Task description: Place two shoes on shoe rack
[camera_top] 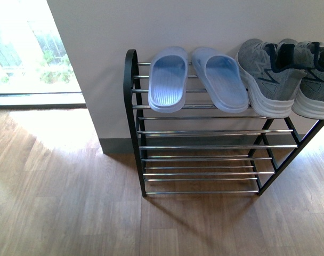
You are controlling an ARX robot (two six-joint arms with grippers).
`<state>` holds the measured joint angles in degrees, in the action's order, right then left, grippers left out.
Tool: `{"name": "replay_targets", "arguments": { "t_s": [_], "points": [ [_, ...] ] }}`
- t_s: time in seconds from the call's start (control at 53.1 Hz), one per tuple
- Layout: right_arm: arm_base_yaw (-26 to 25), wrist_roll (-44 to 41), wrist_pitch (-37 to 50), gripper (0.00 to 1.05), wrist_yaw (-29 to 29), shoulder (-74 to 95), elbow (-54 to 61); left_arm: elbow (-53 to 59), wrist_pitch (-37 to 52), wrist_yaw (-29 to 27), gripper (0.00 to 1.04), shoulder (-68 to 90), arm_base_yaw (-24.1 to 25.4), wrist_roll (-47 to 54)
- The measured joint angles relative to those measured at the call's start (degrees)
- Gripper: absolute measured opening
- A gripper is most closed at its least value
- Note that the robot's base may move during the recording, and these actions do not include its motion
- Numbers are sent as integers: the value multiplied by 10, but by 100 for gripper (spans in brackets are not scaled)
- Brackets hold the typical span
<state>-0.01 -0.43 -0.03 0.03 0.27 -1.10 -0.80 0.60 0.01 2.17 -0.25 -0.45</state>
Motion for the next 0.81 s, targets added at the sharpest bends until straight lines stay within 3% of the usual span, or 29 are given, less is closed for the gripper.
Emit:
{"name": "replay_targets", "arguments": {
  "t_s": [0.282,0.508,0.734,0.772,0.809],
  "points": [
    [0,0,0,96,0,0,0,0,-6,0,1,-12,1,0],
    [0,0,0,96,0,0,0,0,-6,0,39,-12,1,0],
    [0,0,0,96,0,0,0,0,-6,0,92,-13,1,0],
    [0,0,0,96,0,0,0,0,-6,0,97,-13,1,1],
    [0,0,0,96,0,0,0,0,-6,0,95,-13,1,1]
  ]
}}
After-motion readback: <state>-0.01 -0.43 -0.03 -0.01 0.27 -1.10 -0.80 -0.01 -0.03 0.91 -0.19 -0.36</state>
